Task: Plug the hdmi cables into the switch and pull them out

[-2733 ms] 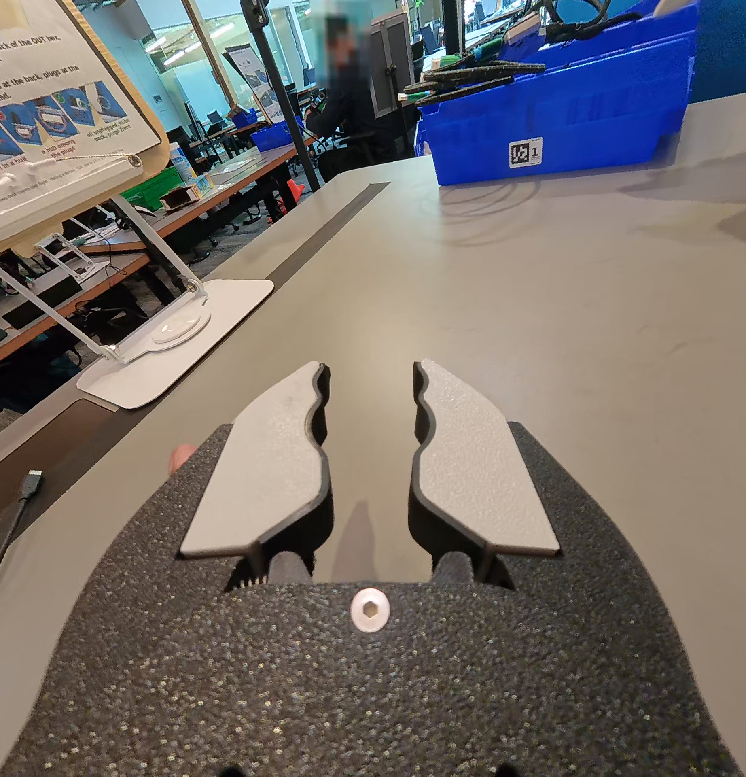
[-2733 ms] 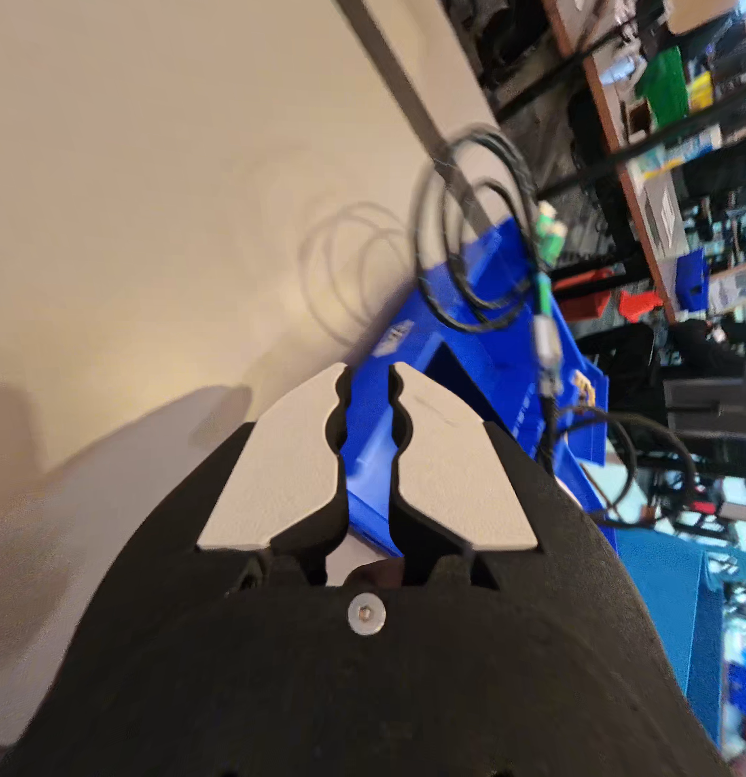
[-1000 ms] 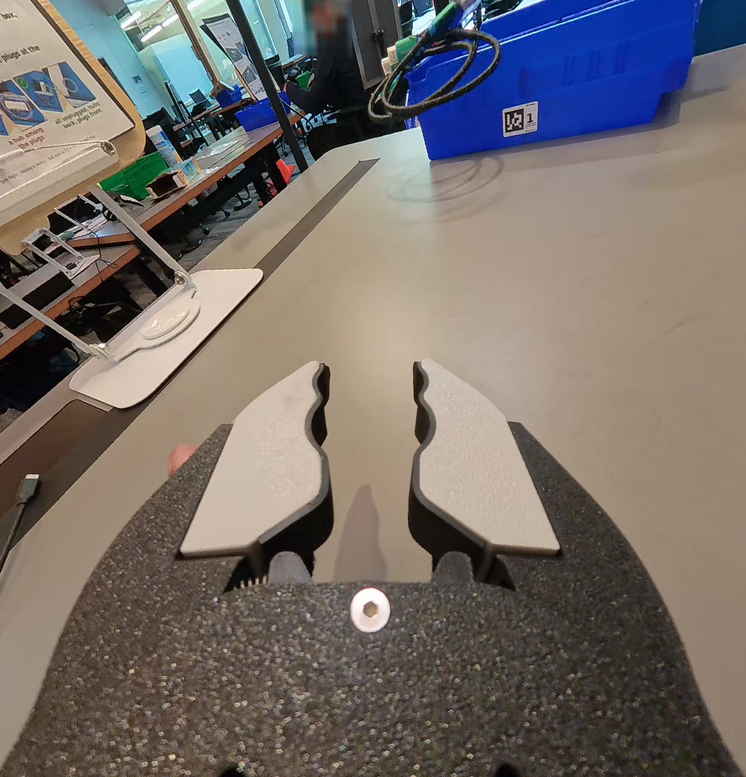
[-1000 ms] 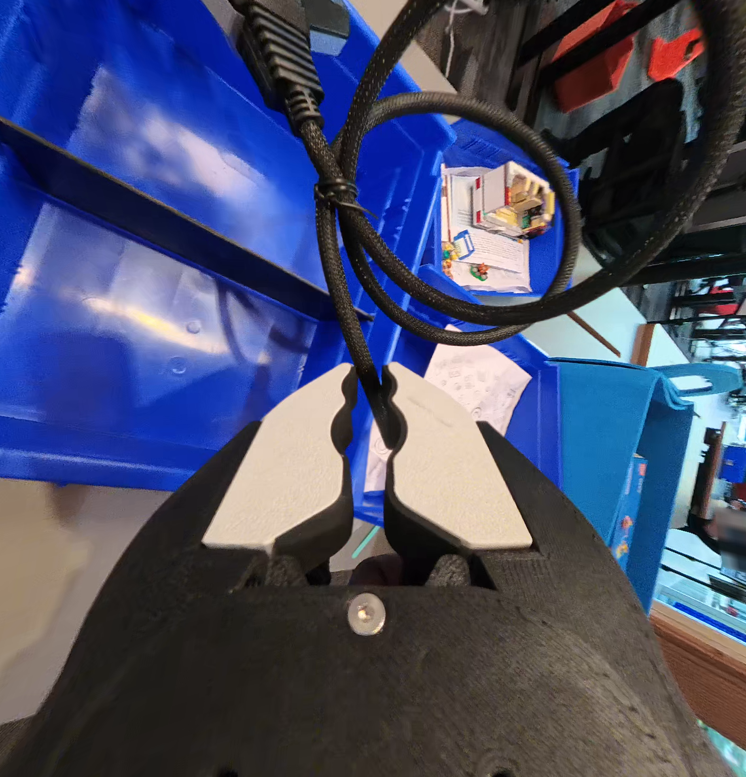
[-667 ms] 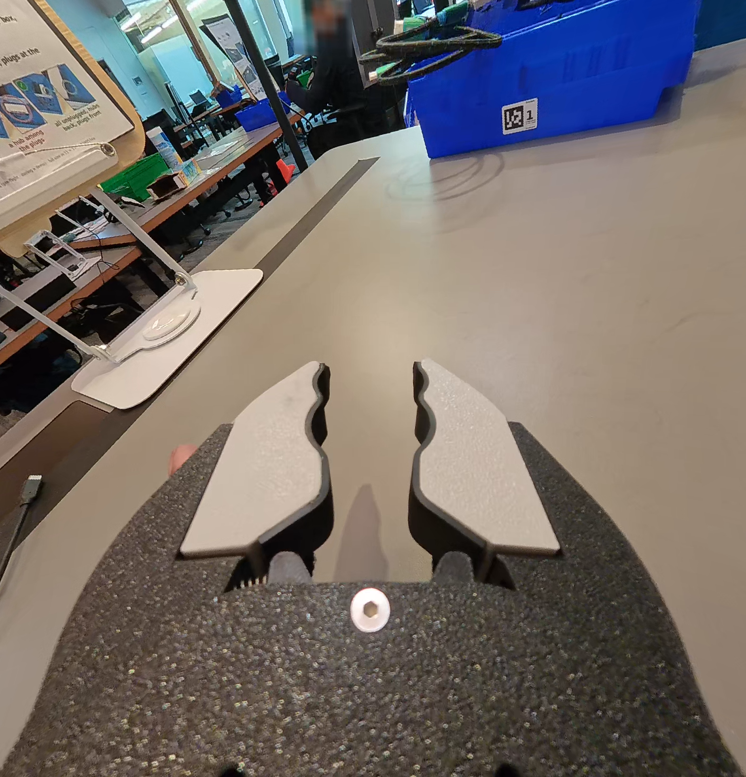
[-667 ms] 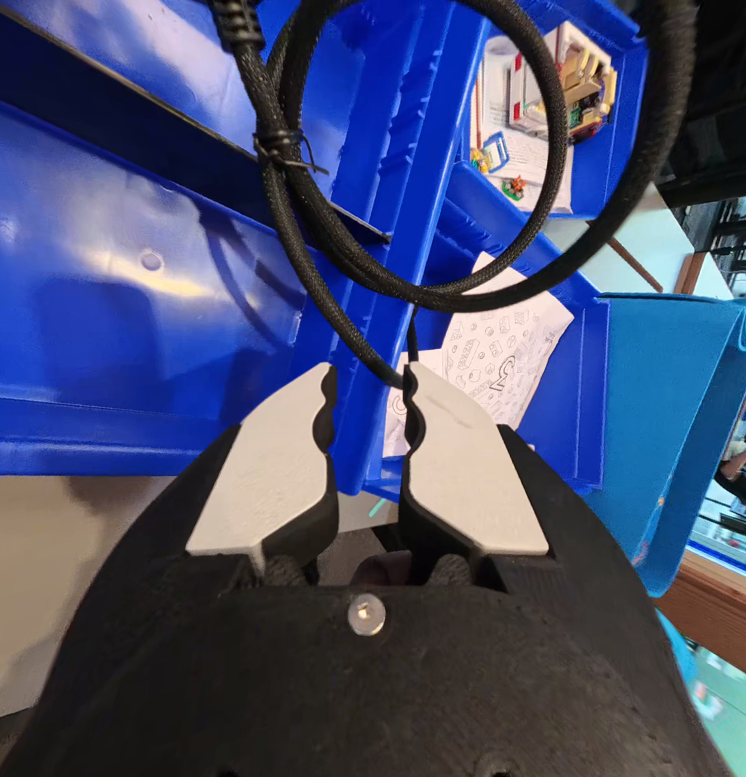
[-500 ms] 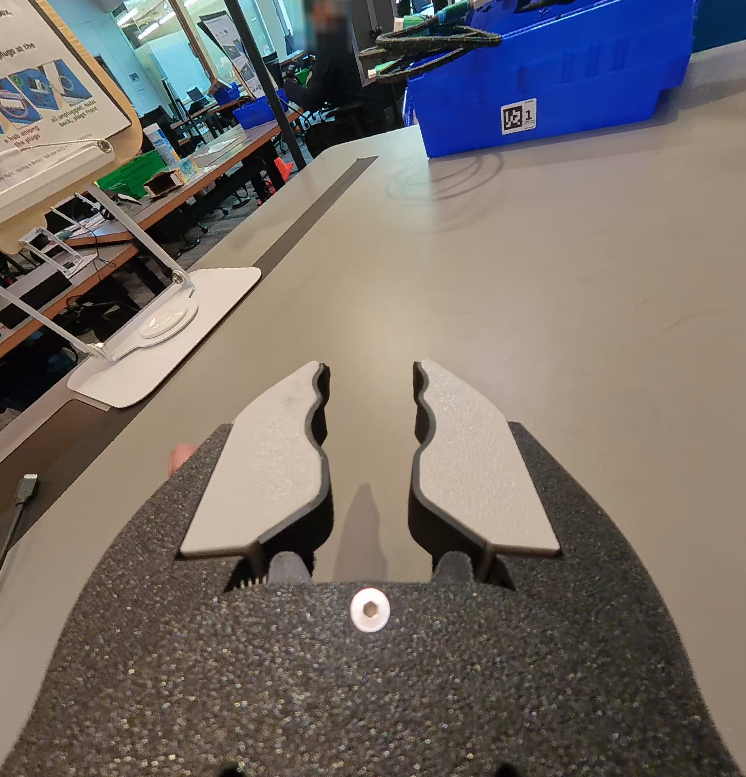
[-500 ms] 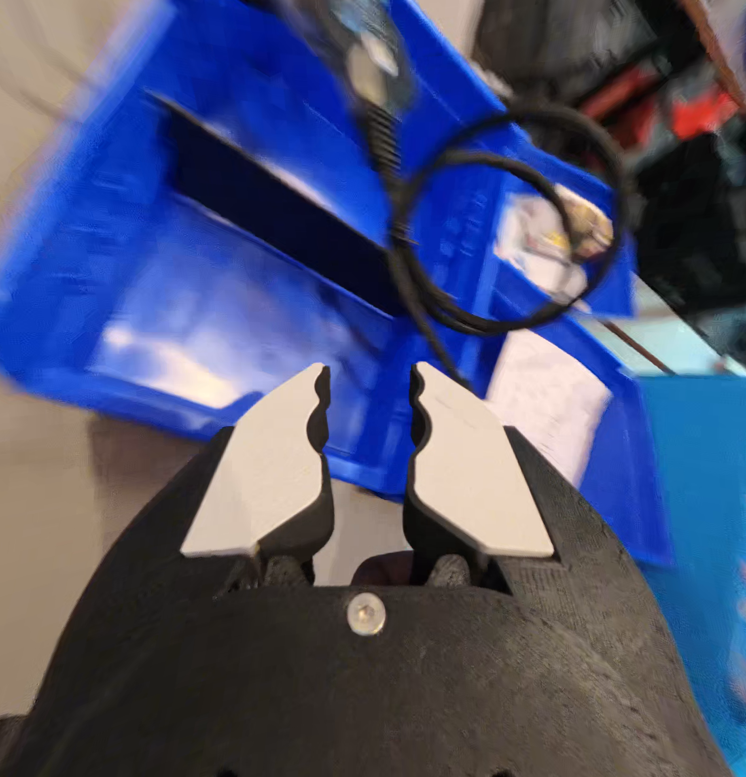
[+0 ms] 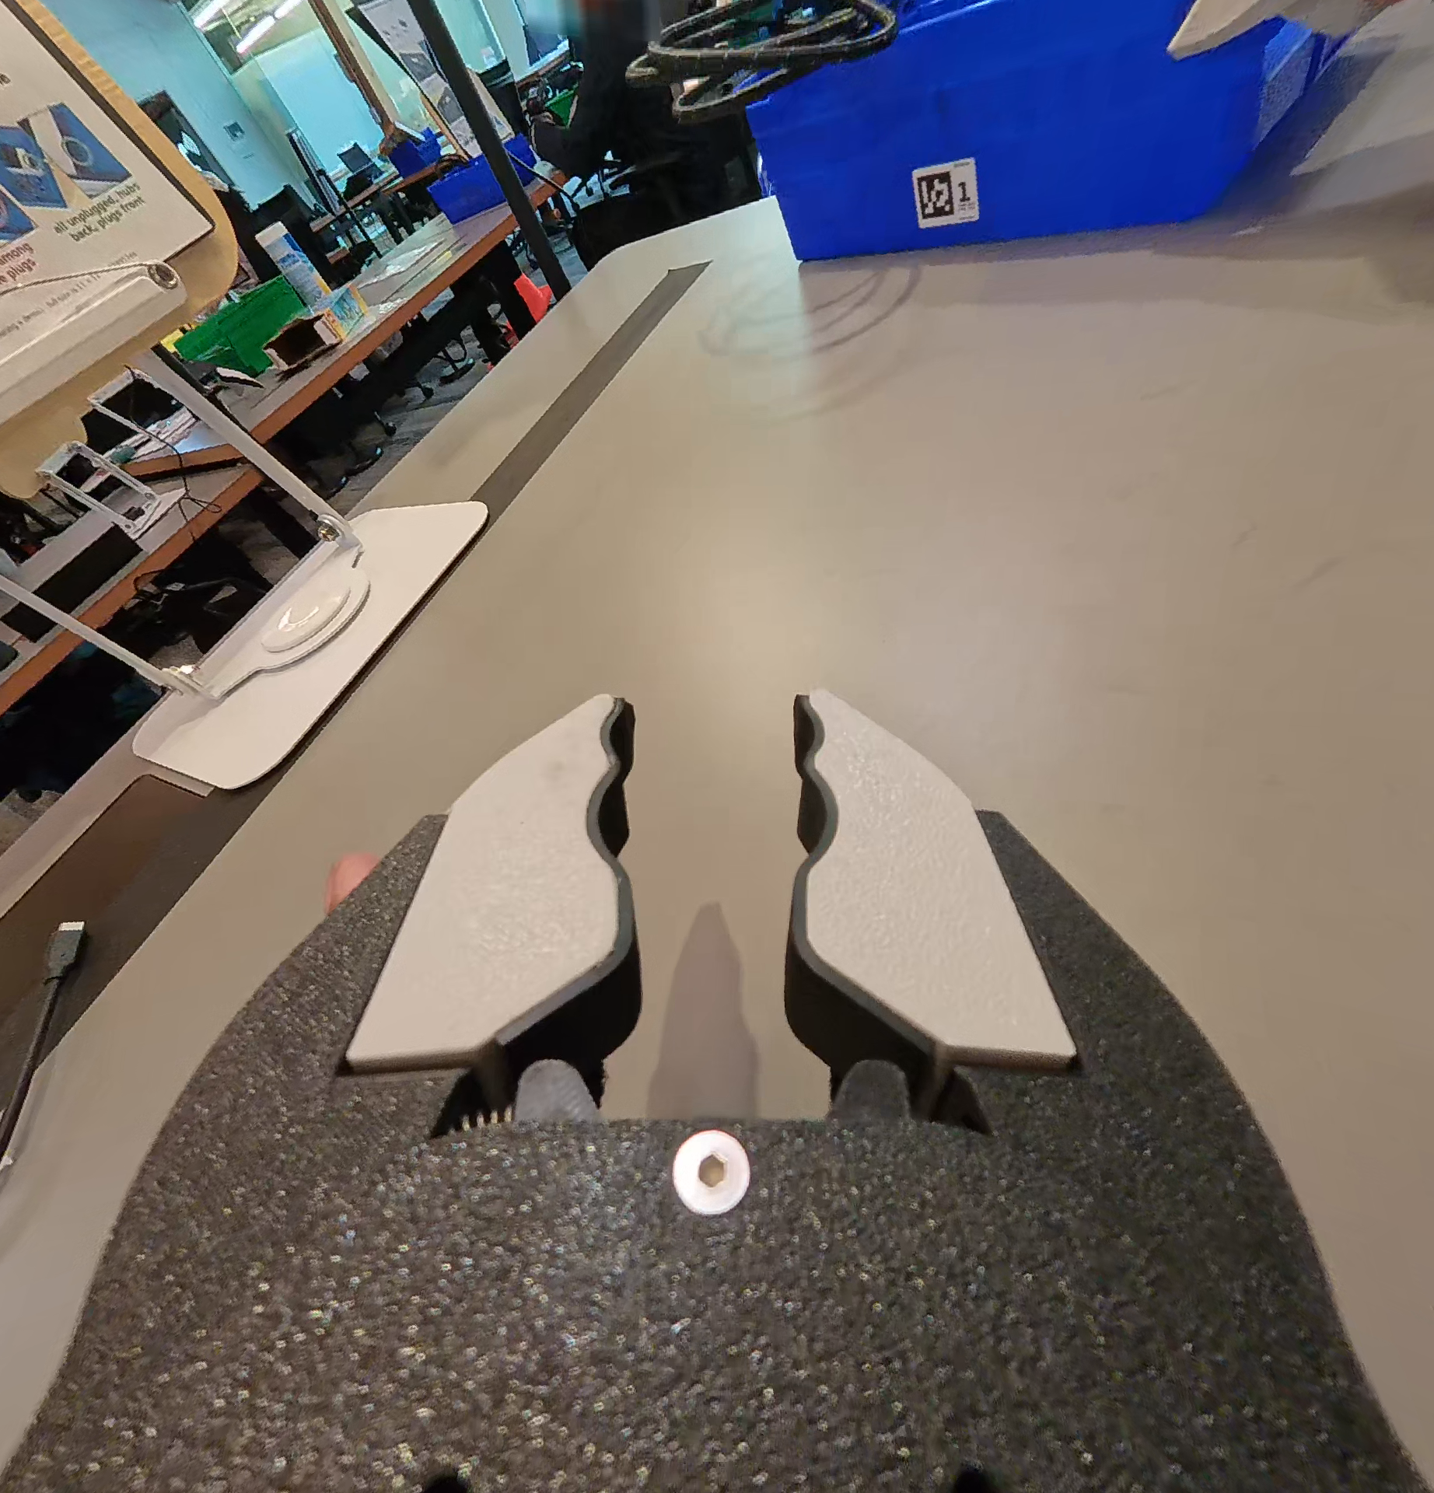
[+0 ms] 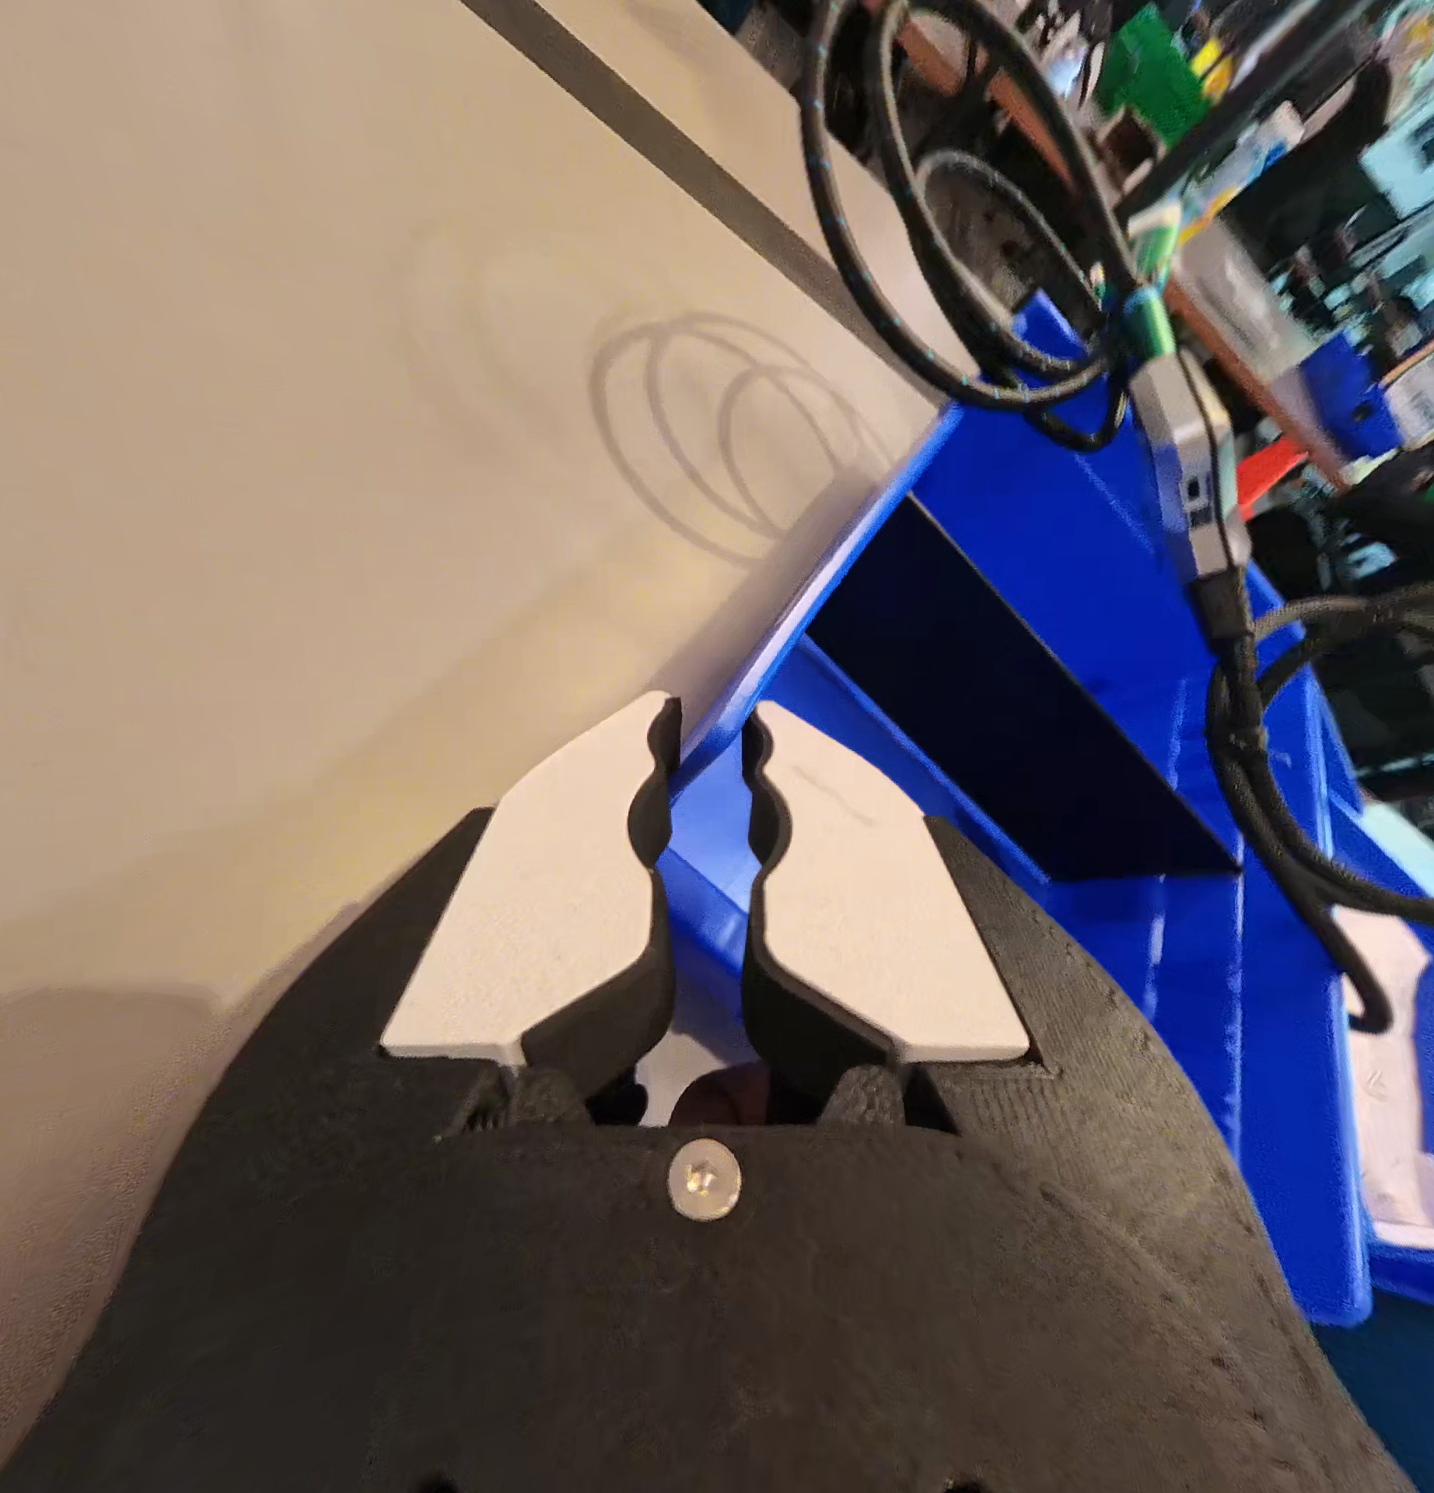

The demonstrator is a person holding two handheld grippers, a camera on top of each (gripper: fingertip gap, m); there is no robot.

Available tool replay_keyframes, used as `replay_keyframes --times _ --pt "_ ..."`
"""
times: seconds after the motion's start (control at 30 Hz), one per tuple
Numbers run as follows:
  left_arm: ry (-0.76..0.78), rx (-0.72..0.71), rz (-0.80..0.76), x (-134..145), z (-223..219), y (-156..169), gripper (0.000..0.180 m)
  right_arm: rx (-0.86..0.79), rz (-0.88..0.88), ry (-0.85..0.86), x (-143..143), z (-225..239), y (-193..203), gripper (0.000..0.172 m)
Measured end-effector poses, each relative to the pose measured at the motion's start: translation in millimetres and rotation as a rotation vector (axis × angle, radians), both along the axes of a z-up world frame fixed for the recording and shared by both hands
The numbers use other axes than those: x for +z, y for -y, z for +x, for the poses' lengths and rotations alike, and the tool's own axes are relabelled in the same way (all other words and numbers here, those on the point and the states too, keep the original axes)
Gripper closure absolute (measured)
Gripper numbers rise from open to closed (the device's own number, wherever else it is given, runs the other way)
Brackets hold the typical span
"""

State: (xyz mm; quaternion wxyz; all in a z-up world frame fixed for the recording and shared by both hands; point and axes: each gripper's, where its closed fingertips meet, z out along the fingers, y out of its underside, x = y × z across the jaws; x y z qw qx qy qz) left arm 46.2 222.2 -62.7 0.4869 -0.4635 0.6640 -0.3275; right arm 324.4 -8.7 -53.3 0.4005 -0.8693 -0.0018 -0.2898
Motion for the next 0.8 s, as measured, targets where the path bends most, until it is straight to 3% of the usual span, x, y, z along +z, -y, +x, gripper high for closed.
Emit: replay_keyframes --times 0.23,0.6,0.8 --pt "-0.003 -0.004 0.000 -0.4 0.1 0.5 0.142 0.072 0.033 -0.013 0.6 -40.7 -20.2 0.156" --pt "-0.009 -0.008 0.000 -1.3 0.4 0.7 0.142 0.181 0.017 -0.042 0.2 -90.8 -15.3 0.157" --pt "-0.017 -0.011 0.002 -2.5 0.8 1.3 0.142 0.319 -0.081 -0.070 -1.7 -126.7 -2.1 0.153"
